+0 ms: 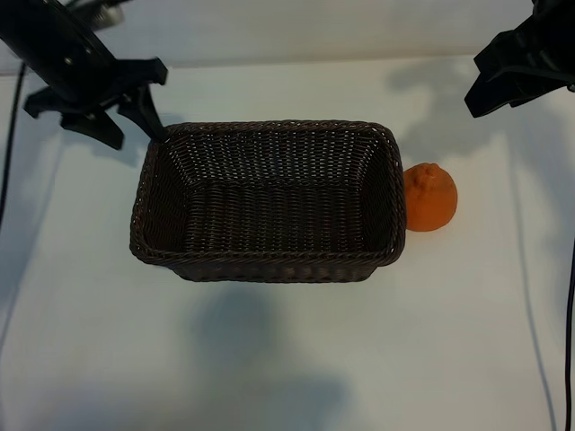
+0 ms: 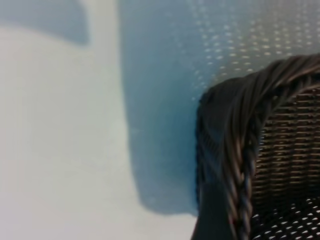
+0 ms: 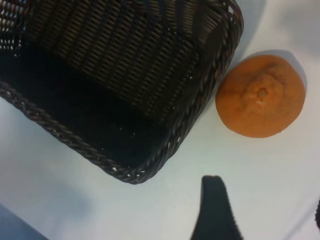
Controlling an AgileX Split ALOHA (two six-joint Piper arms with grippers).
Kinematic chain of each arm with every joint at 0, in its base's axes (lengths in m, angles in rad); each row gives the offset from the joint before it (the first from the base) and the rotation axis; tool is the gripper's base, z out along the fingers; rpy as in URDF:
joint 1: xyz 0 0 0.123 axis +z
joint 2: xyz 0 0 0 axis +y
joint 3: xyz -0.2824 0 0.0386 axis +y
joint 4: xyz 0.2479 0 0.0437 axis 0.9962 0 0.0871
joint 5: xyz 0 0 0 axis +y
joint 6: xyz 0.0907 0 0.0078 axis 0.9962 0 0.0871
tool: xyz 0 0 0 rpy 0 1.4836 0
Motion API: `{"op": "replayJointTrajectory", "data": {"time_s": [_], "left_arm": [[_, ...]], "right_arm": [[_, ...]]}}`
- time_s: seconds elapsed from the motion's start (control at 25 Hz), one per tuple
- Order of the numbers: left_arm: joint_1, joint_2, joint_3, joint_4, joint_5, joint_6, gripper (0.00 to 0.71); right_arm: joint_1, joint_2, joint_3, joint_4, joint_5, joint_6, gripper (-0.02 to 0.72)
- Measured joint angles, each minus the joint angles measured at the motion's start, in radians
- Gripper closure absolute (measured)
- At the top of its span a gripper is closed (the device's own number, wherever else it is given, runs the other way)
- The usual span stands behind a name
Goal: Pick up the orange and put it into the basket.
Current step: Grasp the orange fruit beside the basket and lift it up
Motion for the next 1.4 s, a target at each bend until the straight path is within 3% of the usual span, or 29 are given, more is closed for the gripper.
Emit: {"op": "replayJointTrajectory", "data": {"time_s": [0.48, 0.72, 1.08, 1.4], "left_arm": [[0.001, -0.135, 0.018, 0.008, 0.000, 0.039, 0.166], [0.005, -0.222, 0.138, 0.001, 0.000, 0.102, 0.166], [0.025, -0.414, 0.322, -0.138, 0.000, 0.221, 0.166], [0.025, -0.428, 0.377, -0.149, 0.000, 0.222, 0.166]], "right_arm": [[0.000, 0.000, 0.000, 0.000, 0.000, 0.000, 0.236], [0.000, 0.000, 0.000, 0.000, 0.000, 0.000, 0.236], [0.000, 0.000, 0.000, 0.000, -0.001, 0.000, 0.236], [0.000, 0.000, 0.000, 0.000, -0.001, 0.000, 0.236]]}}
